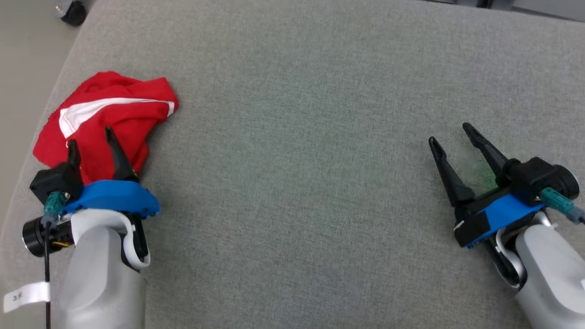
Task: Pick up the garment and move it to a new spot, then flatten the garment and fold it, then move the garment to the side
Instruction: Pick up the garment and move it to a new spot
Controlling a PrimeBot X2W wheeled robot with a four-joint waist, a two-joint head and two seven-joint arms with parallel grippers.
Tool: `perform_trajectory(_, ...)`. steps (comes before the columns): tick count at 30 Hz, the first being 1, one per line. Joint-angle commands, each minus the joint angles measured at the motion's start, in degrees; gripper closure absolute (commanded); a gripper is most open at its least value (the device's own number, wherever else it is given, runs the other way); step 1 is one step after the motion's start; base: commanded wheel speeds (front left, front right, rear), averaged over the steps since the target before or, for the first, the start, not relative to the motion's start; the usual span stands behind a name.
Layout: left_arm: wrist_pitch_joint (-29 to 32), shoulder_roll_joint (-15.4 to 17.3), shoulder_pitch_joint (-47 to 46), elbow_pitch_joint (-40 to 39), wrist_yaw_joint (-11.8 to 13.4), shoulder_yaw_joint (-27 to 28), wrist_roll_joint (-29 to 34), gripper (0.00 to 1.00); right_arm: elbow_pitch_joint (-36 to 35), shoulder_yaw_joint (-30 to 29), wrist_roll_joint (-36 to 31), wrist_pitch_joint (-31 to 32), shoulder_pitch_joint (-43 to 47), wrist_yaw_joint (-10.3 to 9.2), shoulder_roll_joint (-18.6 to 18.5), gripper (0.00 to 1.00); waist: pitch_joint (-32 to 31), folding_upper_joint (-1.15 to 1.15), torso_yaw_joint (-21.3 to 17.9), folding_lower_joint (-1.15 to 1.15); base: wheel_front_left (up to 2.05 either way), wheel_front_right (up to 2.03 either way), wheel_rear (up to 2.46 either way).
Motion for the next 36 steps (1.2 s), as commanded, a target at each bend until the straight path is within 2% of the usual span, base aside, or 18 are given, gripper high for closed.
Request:
perform_trajectory(1,-0.02,0.29,-2.35,1.42,0.39,0.80,0.02,0.00,-0.74,0.01,0.40,-0.01,-0.88,0.00,-1.19,0.00,1.07,0.00,0.20,-0.01,0.00,0.00,0.00)
perform_trajectory(6,-0.02,1.53,-7.21,8.92,1.58,2.81,-0.17,0.00,-2.68,-0.01,1.03,0.01,-1.47,-0.01,-3.68,0.00,3.18,0.00,-1.04,-0.01,0.00,0.00,0.00)
perform_trajectory(12,0.00,2.36,-10.15,15.84,2.72,3.38,0.25,0.00,-3.41,-0.67,1.27,0.03,-0.26,-0.01,-4.70,0.00,4.17,0.00,-2.11,-0.01,0.00,0.00,0.00)
perform_trajectory(13,0.00,2.27,-10.35,16.78,2.64,3.41,0.22,0.15,-3.36,-0.81,1.23,0.03,0.00,-0.01,-4.66,0.00,4.17,0.00,-2.23,-0.01,0.00,0.00,0.00)
perform_trajectory(14,0.00,2.24,-10.62,17.39,2.38,3.49,0.10,0.78,-3.26,-0.93,1.28,0.03,0.06,-0.01,-4.56,0.00,4.14,0.00,-2.34,-0.01,0.00,0.00,0.00)
perform_trajectory(15,0.00,2.29,-10.82,17.77,2.07,3.45,0.17,1.00,-3.17,-0.99,1.30,0.03,0.13,-0.01,-4.46,0.00,4.04,0.00,-2.46,-0.01,0.00,0.00,0.00)
perform_trajectory(19,-0.01,2.86,-10.82,14.09,1.63,3.38,1.37,1.00,-2.64,-1.49,1.18,0.03,0.29,0.00,-3.31,0.00,3.02,0.00,-2.90,-0.01,0.00,0.00,0.00)
perform_trajectory(27,-0.07,3.33,-10.80,1.36,-1.74,-0.58,7.01,1.00,-1.20,-2.77,1.21,0.00,0.91,0.00,0.32,0.00,-0.83,0.00,-4.39,-0.01,0.00,0.00,0.00)
perform_trajectory(36,-0.07,1.53,-12.74,-6.29,-4.72,-7.94,10.61,1.00,0.27,-3.69,1.03,0.00,1.94,0.00,5.15,0.00,-5.08,0.00,-10.16,-0.01,0.00,0.00,0.00)
